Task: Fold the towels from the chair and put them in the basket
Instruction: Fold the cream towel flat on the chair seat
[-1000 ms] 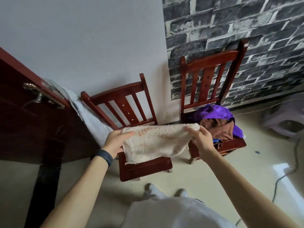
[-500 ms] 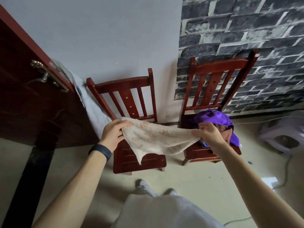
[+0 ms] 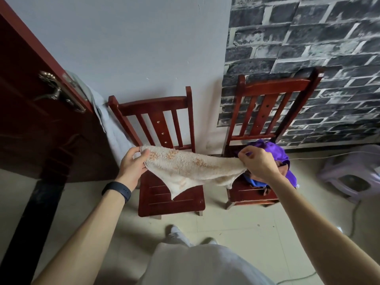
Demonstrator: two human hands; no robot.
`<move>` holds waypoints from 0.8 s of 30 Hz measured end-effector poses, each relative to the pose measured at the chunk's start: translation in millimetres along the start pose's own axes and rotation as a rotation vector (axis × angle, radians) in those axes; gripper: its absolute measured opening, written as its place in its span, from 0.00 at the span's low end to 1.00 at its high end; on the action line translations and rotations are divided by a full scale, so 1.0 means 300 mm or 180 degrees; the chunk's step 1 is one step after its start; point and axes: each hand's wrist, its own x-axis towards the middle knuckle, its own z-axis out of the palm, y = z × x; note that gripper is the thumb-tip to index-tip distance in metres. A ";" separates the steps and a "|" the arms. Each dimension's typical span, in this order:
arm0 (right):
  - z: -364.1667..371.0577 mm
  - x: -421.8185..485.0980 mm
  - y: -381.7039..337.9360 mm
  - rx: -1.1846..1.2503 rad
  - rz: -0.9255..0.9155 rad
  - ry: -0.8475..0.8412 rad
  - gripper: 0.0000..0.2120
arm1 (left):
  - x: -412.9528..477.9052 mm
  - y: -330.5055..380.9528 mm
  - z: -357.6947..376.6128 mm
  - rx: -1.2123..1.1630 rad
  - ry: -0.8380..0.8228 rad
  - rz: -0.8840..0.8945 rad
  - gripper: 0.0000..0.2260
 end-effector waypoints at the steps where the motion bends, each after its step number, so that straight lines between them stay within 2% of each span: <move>1: 0.008 0.001 -0.001 0.0060 0.0001 0.0019 0.07 | 0.000 -0.009 -0.007 0.0127 0.0109 -0.0035 0.09; 3: 0.024 -0.002 -0.014 0.0829 0.0134 0.0048 0.06 | 0.000 -0.022 -0.025 0.0187 0.0263 -0.0133 0.13; 5: 0.033 -0.015 -0.038 0.1851 0.0399 -0.0129 0.04 | -0.008 -0.029 -0.052 0.0065 0.0163 -0.0202 0.18; 7: 0.045 -0.024 -0.050 0.2109 0.0306 -0.0287 0.05 | -0.014 -0.036 -0.084 0.0395 -0.0158 -0.0074 0.23; 8: 0.057 -0.023 -0.049 0.1960 0.0162 -0.0308 0.09 | -0.012 -0.045 -0.098 0.0799 -0.0322 0.0057 0.23; 10: 0.092 -0.022 -0.044 0.1160 -0.0160 -0.0150 0.12 | -0.007 -0.077 -0.122 0.1668 -0.0482 0.0365 0.23; 13: 0.173 -0.036 -0.026 0.0299 -0.0435 0.0150 0.11 | -0.016 -0.147 -0.150 0.2584 -0.0194 0.0781 0.17; 16: 0.268 -0.081 0.032 -0.0023 -0.0639 0.0160 0.11 | -0.039 -0.227 -0.186 0.3058 0.0112 0.0888 0.10; 21: 0.410 -0.201 0.168 -0.0341 -0.0746 -0.0026 0.09 | -0.120 -0.378 -0.295 0.3793 -0.0198 0.0597 0.07; 24: 0.464 -0.250 0.217 -0.0566 -0.0779 -0.0134 0.07 | -0.144 -0.428 -0.346 0.3984 -0.0195 0.0612 0.07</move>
